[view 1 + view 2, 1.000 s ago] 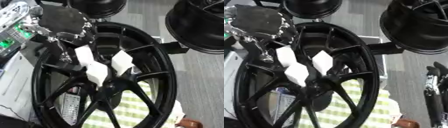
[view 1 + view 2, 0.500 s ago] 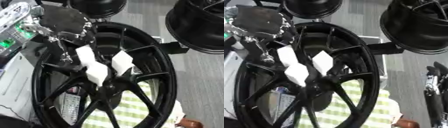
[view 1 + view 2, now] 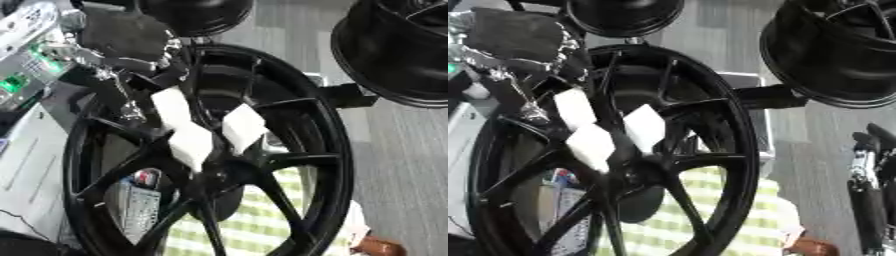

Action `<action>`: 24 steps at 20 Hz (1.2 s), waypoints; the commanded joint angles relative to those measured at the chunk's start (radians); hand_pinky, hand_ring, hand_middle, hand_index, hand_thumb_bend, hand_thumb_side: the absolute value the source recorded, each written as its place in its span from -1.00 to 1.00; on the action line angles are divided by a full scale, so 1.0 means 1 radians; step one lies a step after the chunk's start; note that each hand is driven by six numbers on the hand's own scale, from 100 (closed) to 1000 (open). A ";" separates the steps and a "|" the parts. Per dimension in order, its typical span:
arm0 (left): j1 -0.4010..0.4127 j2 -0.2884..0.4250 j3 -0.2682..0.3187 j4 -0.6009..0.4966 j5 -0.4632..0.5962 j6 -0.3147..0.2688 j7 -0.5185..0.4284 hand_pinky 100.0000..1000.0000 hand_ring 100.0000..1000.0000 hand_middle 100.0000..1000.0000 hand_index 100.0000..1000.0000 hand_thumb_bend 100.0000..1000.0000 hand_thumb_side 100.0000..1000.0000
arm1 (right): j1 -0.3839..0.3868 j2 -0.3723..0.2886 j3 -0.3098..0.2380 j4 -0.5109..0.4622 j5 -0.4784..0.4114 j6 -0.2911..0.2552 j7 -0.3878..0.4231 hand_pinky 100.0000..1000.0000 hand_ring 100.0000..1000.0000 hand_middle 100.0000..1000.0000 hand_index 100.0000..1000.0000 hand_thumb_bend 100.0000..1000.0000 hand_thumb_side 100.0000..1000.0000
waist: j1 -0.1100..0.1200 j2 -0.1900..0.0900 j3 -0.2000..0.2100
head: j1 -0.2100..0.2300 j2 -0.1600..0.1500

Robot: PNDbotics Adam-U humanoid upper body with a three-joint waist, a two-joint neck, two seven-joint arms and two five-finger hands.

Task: Pull the pin out of the wheel hub.

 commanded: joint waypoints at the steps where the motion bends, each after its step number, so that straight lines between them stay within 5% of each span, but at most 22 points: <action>1: -0.032 0.024 0.053 -0.011 0.046 -0.126 -0.137 0.16 -0.06 -0.48 -0.33 -0.87 -0.89 | -0.001 -0.005 -0.006 -0.018 -0.005 -0.002 0.000 0.88 0.71 0.33 0.62 -1.00 0.42 | 0.003 -0.019 0.000 | -0.005 -0.011; 3: -0.043 0.027 0.080 -0.011 0.082 -0.100 -0.126 0.17 -0.06 -0.50 -0.35 -1.00 -0.81 | 0.000 -0.006 -0.006 -0.018 -0.005 -0.003 -0.001 0.88 0.71 0.33 0.62 -1.00 0.42 | 0.003 -0.020 0.002 | -0.007 -0.010; 13: -0.075 0.086 0.275 0.055 0.277 0.068 -0.066 0.15 -0.09 -0.56 -0.38 -1.00 -0.90 | 0.007 -0.010 -0.016 -0.018 0.000 -0.003 -0.009 0.88 0.71 0.33 0.62 -1.00 0.41 | 0.009 -0.028 0.015 | -0.024 -0.001; 24: 0.125 0.255 0.548 0.349 0.236 0.243 0.198 0.14 -0.09 -0.46 -0.33 -1.00 -0.51 | 0.015 -0.025 -0.047 -0.018 0.022 -0.018 -0.038 0.88 0.71 0.33 0.62 -1.00 0.36 | 0.019 -0.042 0.027 | -0.050 0.003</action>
